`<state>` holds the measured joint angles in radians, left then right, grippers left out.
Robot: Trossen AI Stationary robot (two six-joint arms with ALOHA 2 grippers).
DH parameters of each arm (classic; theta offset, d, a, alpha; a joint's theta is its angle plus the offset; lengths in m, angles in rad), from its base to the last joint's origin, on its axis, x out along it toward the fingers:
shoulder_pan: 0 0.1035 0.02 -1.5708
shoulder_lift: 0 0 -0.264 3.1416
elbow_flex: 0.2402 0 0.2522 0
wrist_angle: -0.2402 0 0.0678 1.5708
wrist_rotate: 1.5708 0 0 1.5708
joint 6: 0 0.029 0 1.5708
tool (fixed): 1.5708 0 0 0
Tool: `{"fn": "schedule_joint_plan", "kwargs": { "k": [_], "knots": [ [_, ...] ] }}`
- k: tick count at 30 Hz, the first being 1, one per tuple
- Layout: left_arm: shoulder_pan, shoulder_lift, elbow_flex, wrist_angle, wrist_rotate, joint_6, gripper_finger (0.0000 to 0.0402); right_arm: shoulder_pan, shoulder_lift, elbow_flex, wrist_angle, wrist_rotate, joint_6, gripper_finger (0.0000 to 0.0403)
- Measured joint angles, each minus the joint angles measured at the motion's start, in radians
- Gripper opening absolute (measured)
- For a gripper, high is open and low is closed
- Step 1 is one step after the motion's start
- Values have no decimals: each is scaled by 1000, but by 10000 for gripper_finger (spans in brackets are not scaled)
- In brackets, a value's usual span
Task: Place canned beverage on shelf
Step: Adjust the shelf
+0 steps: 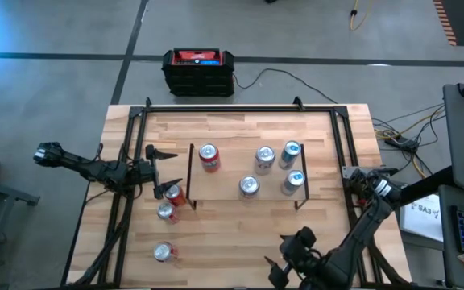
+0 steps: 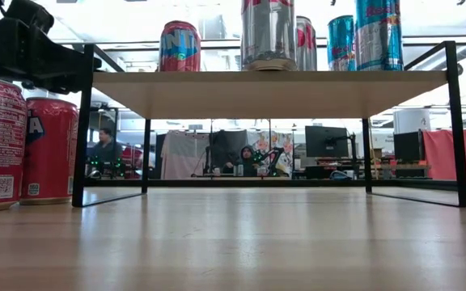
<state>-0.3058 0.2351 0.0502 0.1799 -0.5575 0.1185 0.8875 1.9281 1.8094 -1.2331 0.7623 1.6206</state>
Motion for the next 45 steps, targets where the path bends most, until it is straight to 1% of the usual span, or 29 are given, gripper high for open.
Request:
{"fn": "schedule_joint_plan", "kwargs": {
  "k": [6, 8, 10, 12, 14, 17, 18, 20, 22, 29, 35, 39, 45],
  "knots": [
    [0, 0, 0, -1, 0, 0, 400, -11, -5, 0, 9, 25, -111, 384],
    [0, 0, 0, -2, 0, 0, 400, -13, -32, -20, 29, 22, -138, 384],
    [0, 0, 0, -2, 0, 0, 400, -12, -85, -74, 99, 23, -218, 384],
    [0, 1, 0, -3, 0, 0, 400, -13, -156, -174, 222, 26, -327, 384],
    [0, 1, 0, -4, 0, 0, 400, -16, -236, -307, 400, 36, -427, 384],
    [0, 2, 0, -4, 0, 0, 400, -17, -360, -520, 670, 82, -581, 384],
    [0, 3, 0, -4, 0, 0, 400, -17, -399, -583, 752, 84, -625, 384],
    [0, 3, 0, -4, 0, 0, 400, -14, -473, -695, 863, 85, -678, 384],
    [0, 3, 0, -4, 0, 0, 400, -12, -541, -788, 914, 72, -693, 384],
    [0, 4, 0, -4, 0, 0, 400, -9, -796, -1057, 936, 50, -688, 384],
    [0, 4, 0, -3, 0, 0, 400, -7, -972, -1253, 1081, 14, -693, 384],
    [0, 5, 0, -3, 0, 0, 400, -9, -1060, -1349, 1111, -10, -702, 384],
    [0, 6, 0, -3, 0, 0, 400, -8, -1161, -1416, 1112, -81, -726, 384]
  ]
}}
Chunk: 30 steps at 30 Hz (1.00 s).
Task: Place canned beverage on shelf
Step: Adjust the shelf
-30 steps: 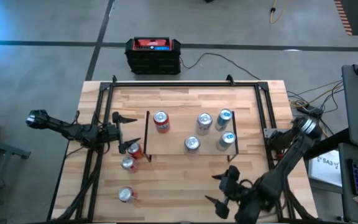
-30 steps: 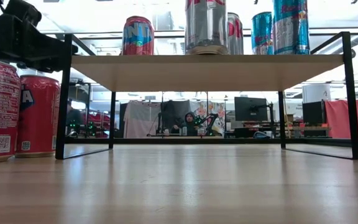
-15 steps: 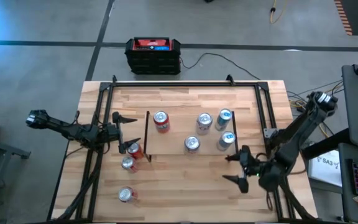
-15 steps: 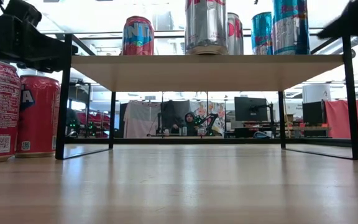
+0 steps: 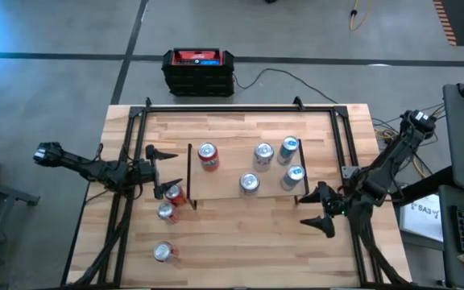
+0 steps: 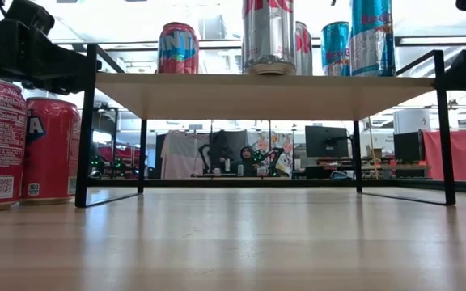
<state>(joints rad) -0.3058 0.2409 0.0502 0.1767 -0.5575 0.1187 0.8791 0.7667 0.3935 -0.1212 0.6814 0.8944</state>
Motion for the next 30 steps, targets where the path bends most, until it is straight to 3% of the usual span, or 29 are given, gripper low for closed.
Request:
{"fn": "schedule_joint_plan", "kwargs": {
  "k": [5, 12, 30],
  "knots": [
    [0, 0, 0, 0, 0, 0, 400, 0, -113, -53, 10, -82, -104, 384],
    [0, 0, 0, 0, 0, 0, 400, 0, -238, -146, 8, -164, -115, 384],
    [0, 0, 0, 1, 0, 0, 400, 0, -494, -327, 24, -158, -235, 384]
  ]
}}
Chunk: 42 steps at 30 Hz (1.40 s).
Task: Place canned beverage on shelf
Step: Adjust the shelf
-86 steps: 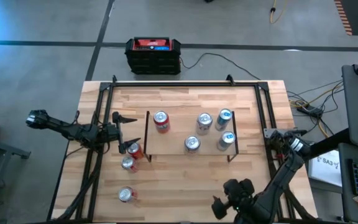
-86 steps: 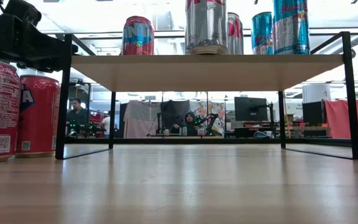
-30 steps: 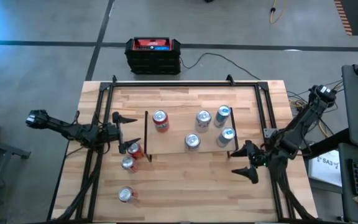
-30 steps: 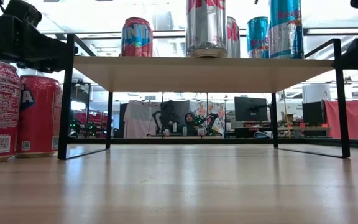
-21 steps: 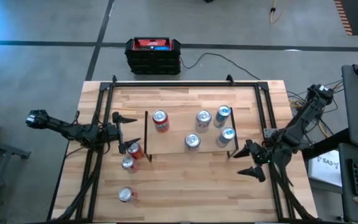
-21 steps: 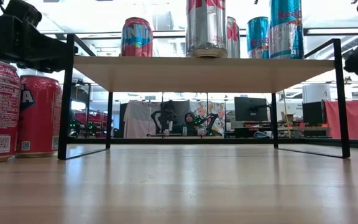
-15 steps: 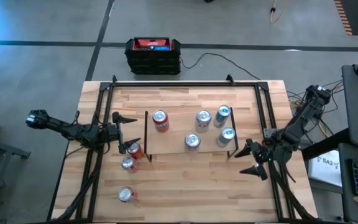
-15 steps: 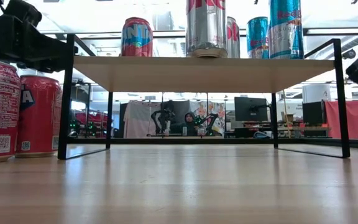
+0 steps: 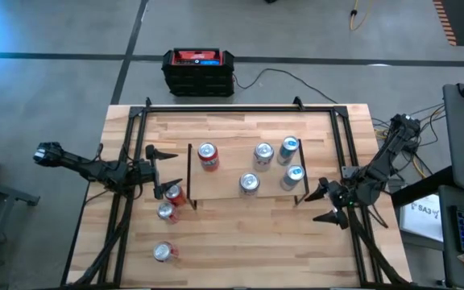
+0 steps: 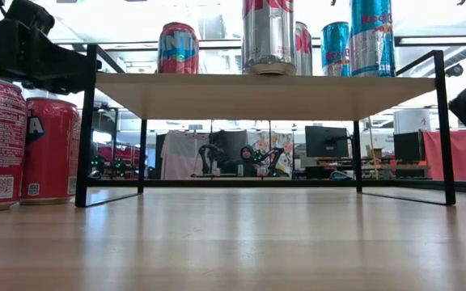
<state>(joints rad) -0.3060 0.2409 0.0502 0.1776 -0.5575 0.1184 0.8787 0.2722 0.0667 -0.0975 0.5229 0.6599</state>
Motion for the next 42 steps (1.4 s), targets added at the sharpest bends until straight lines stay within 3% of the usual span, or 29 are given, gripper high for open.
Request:
{"fn": "schedule_joint_plan", "kwargs": {
  "k": [7, 13, 42],
  "knots": [
    [0, 1, 0, 0, 0, 0, 400, 0, -7, 5, -9, 36, -22, 384],
    [0, 0, 0, 0, 0, 0, 400, -1, 33, 3, 0, 207, 69, 384],
    [0, 1, 0, 0, 0, 0, 400, 0, 56, 2, 1, 203, 100, 384]
  ]
}}
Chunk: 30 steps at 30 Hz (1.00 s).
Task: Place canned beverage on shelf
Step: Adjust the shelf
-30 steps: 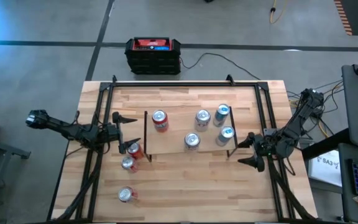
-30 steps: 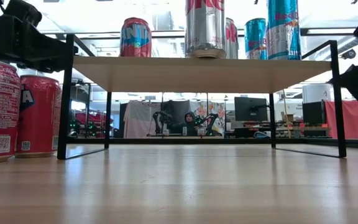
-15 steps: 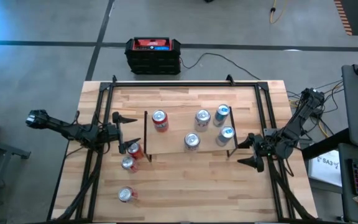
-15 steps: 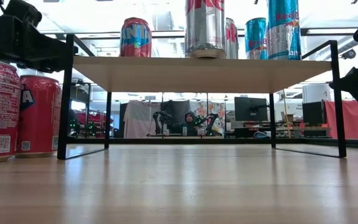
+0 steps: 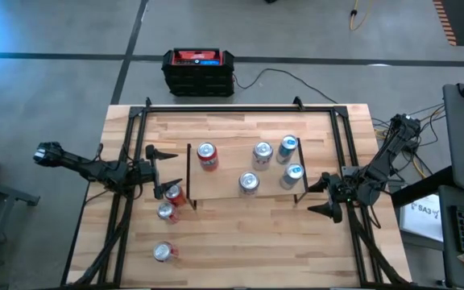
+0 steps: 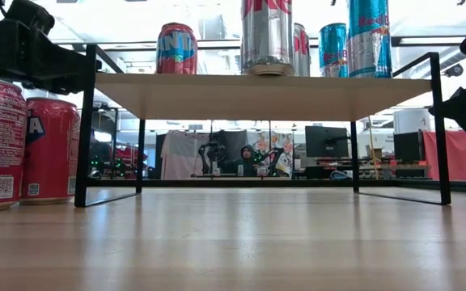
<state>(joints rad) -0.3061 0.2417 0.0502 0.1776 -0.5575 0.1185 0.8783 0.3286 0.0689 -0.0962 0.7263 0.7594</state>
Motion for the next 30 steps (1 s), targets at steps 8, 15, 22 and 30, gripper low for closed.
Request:
{"fn": "schedule_joint_plan", "kwargs": {
  "k": [8, 15, 22, 30],
  "knots": [
    [0, 0, 0, 0, 0, 0, 400, 0, 0, 0, 0, 0, 0, 384],
    [0, 0, 0, 0, 0, 0, 400, 0, 0, 0, 0, 0, 0, 384],
    [0, 0, 0, 3, -19, 41, 400, 0, 0, 0, 0, 0, 0, 384],
    [0, 0, 0, 2, -34, 125, 400, 0, 0, 0, 0, 0, 0, 384]
  ]
}}
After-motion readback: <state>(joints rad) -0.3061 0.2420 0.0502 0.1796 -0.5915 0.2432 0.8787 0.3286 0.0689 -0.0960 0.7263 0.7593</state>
